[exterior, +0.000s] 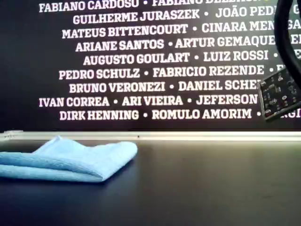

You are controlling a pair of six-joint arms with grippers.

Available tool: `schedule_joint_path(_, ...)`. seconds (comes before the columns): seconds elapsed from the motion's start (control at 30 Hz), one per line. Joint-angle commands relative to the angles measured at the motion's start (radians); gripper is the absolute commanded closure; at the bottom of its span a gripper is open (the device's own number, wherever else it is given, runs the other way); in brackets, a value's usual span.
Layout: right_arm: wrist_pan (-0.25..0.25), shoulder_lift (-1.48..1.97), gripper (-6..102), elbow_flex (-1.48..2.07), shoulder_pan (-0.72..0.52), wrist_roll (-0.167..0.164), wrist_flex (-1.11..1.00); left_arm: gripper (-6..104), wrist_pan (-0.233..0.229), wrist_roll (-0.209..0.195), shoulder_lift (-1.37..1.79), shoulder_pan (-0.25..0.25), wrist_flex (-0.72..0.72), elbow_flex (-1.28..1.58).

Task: Fold a cloth

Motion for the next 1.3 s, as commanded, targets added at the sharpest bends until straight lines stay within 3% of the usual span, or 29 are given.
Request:
schedule_joint_path(0.0,-0.008,0.034,96,0.012,0.006,0.0,0.014,49,-0.011,0.003,0.017,0.014,0.009,-0.015)
schedule_joint_path(1.27,0.003,0.025,96,0.012,0.003,0.006,0.014,49,-0.012,0.006,0.0,0.014,0.009,-0.015)
